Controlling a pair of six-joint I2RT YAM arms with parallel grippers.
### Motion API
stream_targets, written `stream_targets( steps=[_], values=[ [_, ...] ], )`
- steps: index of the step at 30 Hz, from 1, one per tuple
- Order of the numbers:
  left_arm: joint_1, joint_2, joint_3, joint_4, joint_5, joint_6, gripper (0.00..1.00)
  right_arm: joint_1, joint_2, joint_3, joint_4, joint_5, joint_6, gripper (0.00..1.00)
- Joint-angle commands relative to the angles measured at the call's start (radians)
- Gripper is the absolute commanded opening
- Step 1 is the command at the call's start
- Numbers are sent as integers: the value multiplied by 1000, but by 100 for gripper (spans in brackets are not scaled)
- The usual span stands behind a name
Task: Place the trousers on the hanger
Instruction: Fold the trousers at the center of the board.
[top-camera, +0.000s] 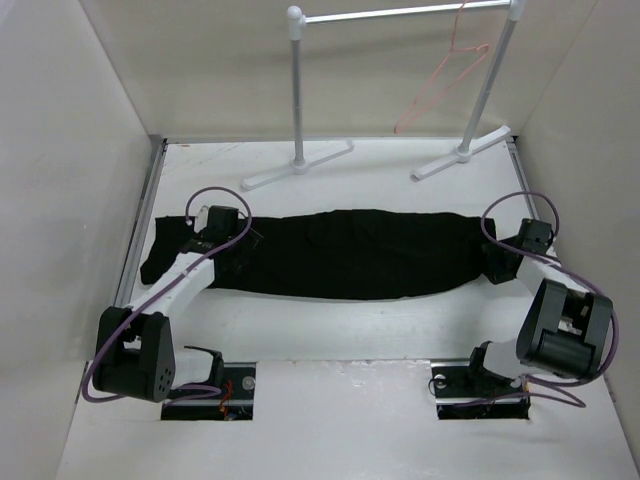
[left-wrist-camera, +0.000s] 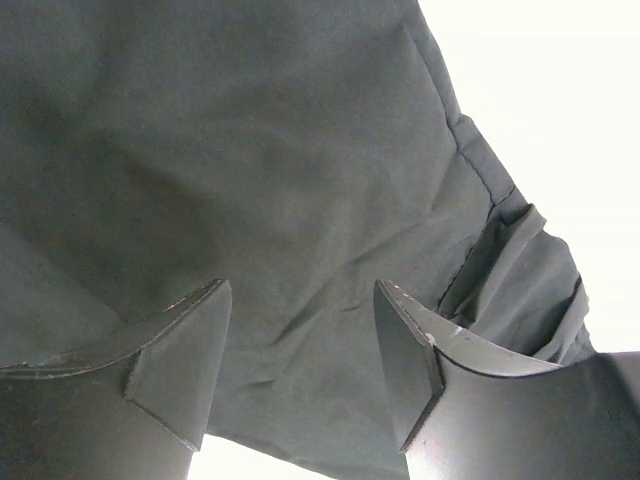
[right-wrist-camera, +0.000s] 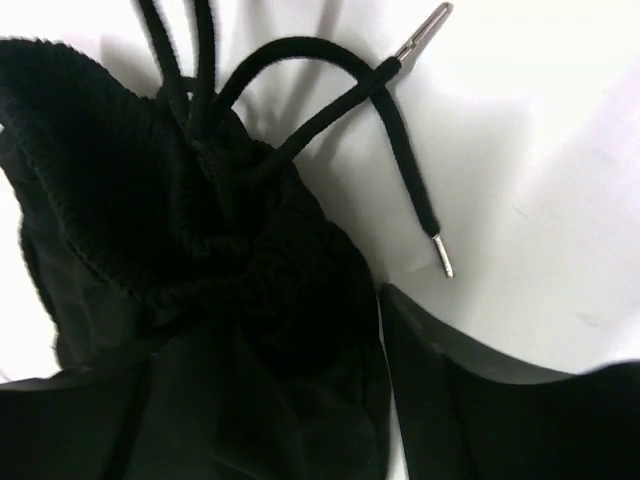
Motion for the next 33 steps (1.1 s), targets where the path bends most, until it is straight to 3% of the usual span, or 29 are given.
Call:
stream_targets(
  steps=[1,3,5,8,15,24,29,33],
  values=[
    [5,-30,2,6,8,-1,57,2,81,7,91,14,64,56],
    [5,-41,-5,4,8,-1,57,4,86,4,97,24,75,35],
    [9,-55,-11,0,2,-1,57,13,40,-2,86,52,73,21],
    [16,-63,-13,0,2,-1,57,12,-81,8,31,138,53,13],
    [-72,-23,51,-15,-1,7,56,-22,-328,254,-182,340,-100,10],
    [-326,20,223,-129,-56,29,56,-38,-433,600,-282,238,-243,12],
    [-302,-67,236,-201,-81,56,56,120,-408,743,-334,190,-295,13],
    [-186,-173,208,-245,-90,104,56,377,-349,818,-355,231,-294,14]
  ],
)
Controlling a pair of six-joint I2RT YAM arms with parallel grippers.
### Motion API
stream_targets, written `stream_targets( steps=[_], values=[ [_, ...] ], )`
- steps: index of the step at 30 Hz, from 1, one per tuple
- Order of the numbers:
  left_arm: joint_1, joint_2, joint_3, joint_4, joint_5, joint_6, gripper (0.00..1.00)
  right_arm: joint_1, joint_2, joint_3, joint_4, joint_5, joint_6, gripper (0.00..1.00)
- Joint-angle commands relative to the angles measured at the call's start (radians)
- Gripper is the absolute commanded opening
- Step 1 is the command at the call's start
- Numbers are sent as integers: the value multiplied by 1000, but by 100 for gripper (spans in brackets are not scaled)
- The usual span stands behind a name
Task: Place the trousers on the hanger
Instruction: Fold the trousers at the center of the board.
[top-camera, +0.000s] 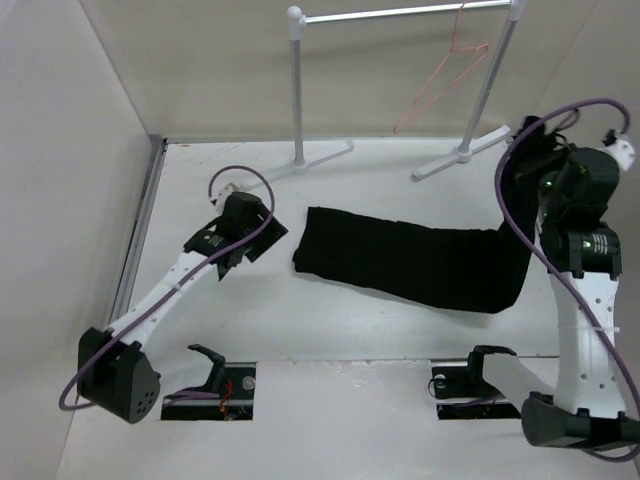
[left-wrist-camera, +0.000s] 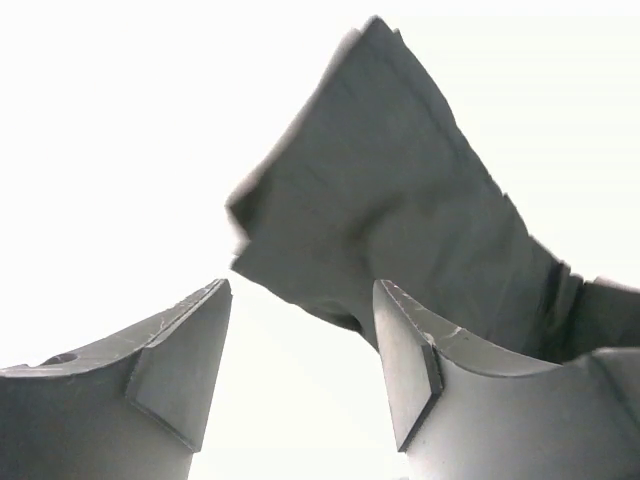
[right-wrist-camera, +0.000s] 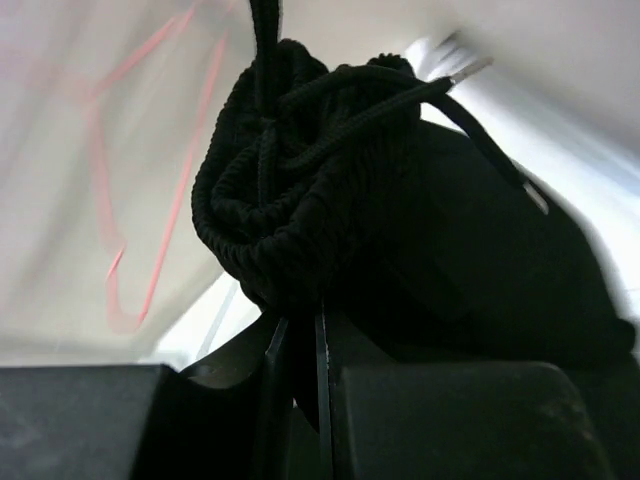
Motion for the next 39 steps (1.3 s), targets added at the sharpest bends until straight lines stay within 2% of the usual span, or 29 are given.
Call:
stream_targets(
  steps=[1,7,15,18,20,24,27,28,30,32,33,34,36,39],
  values=[
    [107,-118,-5,-74,-38,54,57,210,59,98,-9,30,-26,14],
    [270,-202,-77,-63,-21,62,57,645,312,260,-22,203,4,16],
    [376,-224,-148,-22,-7,48,57,1036,792,397,40,248,87,21],
    [408,-233,-148,-26,5,48,58,1142,904,406,41,265,112,40],
    [428,-234,-145,-28,12,48,58,1170,909,388,23,219,123,51],
    [410,-201,-108,-19,7,46,58,1122,746,235,46,182,132,57],
    [305,-130,-64,3,-2,42,58,1052,560,53,66,167,132,58],
    [248,-95,-45,19,-14,40,58,1021,505,-4,64,162,132,56],
    [125,-14,1,56,-54,37,57,958,413,-118,69,150,126,44],
    [19,86,53,104,-86,37,57,860,342,-239,75,108,115,25],
    [-30,153,89,136,-88,36,56,799,313,-290,72,66,101,20],
    [-61,205,119,159,-84,36,56,738,282,-343,79,30,92,19],
    [-91,291,163,197,-74,42,55,644,236,-429,124,-30,66,22],
    [-112,419,215,221,-51,45,53,547,236,-496,129,-123,24,25]
  ],
)
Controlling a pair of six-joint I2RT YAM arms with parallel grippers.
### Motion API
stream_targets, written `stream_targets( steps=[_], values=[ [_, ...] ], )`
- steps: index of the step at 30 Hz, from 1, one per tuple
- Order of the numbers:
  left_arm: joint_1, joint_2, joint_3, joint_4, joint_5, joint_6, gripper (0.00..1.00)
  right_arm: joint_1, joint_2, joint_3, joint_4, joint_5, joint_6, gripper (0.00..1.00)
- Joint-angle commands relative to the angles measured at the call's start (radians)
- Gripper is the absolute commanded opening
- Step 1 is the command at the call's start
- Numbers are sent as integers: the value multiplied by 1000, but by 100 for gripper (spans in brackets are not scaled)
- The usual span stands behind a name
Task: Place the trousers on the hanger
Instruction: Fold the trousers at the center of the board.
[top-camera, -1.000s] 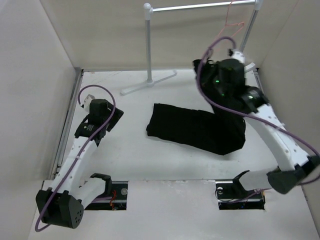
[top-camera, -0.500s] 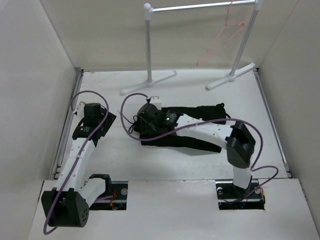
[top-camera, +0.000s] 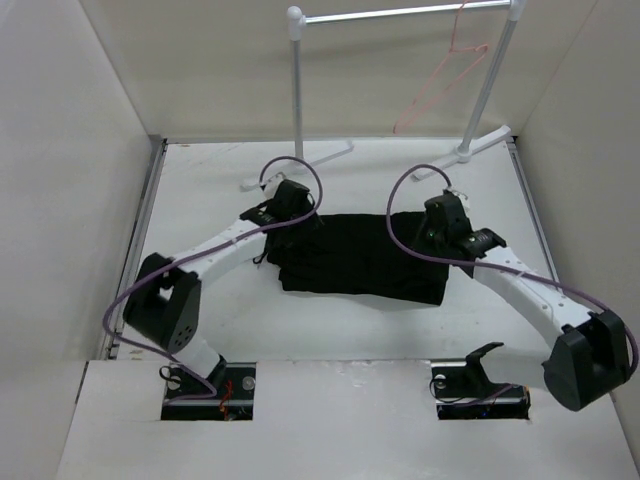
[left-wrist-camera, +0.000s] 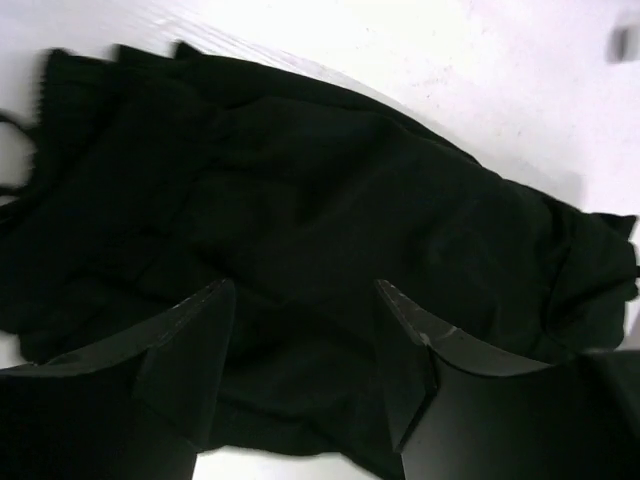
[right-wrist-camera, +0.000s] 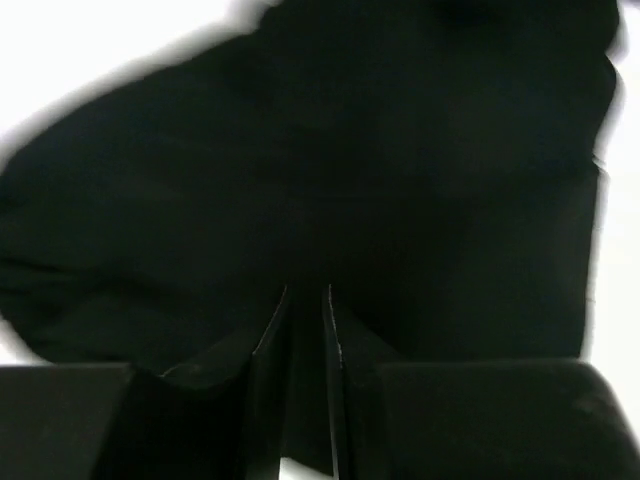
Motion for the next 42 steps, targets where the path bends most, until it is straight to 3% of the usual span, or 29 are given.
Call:
stream_targets(
  steps=[1,9,15,19,26,28,33,37,42],
  values=[
    [-6,89,61,54,1,3,53,-66,-7,-70,21,-136,-43,23],
    [-18,105,-63,51,12,-26,52,-162,-171,-400,12,-95,127,16],
    [-53,31,-183,34,-2,-61,53,-316,-231,-482,56,-101,151,23],
    [-31,-30,-252,5,-27,-78,53,-327,-188,-437,55,-127,132,27],
    [22,-220,-218,-75,-36,-66,56,-264,-280,-169,-88,-176,77,49],
    [-1,-228,-178,-90,-37,-66,55,-248,-238,-109,-60,-202,66,46],
    [-157,-135,-85,-61,-27,-78,54,-256,-5,-63,168,-279,59,21],
    [-227,-61,-95,-28,-27,-88,54,-325,221,12,274,-331,60,13],
    [-199,-90,-254,-17,-57,-95,54,-379,397,90,409,-352,101,12]
  ],
)
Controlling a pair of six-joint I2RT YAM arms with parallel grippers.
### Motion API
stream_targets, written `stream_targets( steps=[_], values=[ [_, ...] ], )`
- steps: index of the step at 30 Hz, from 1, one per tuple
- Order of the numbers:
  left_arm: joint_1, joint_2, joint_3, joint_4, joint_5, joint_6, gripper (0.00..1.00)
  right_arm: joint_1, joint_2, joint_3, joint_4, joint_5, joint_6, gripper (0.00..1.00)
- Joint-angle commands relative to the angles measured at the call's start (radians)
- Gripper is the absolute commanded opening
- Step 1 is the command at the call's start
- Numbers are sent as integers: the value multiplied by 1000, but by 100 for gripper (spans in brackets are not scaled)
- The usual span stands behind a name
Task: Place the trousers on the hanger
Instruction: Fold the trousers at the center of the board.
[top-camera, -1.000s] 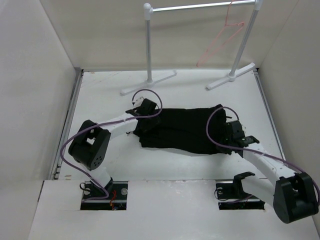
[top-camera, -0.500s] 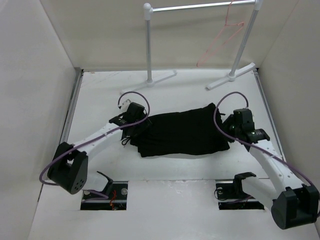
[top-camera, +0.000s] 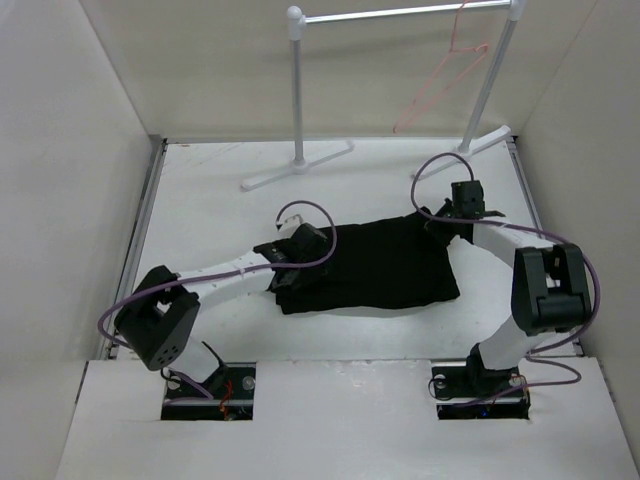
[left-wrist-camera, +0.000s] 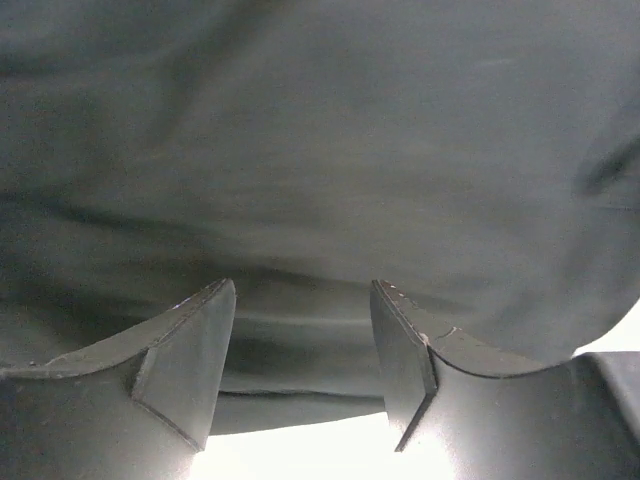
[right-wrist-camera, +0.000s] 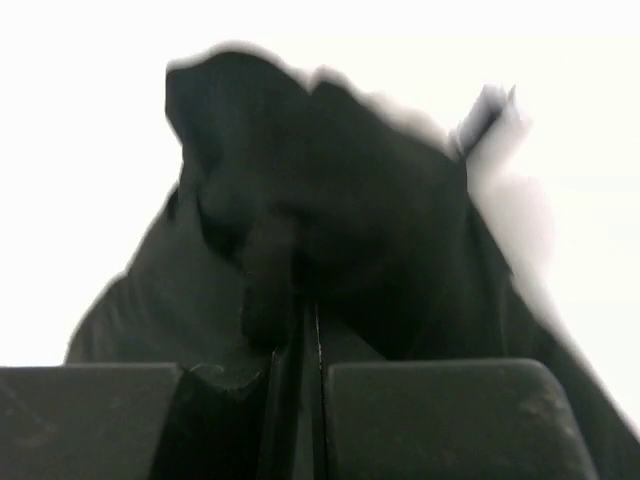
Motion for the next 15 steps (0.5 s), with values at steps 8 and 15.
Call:
stream_targets(
  steps=[8,15],
  values=[
    [139,-232,-296,-80,-53,-22,54,-27,169,109,139,-65,116,15],
    [239,-366,-288,-192,-42,34,54,-12,154,167,117,-106,124,33]
  ],
)
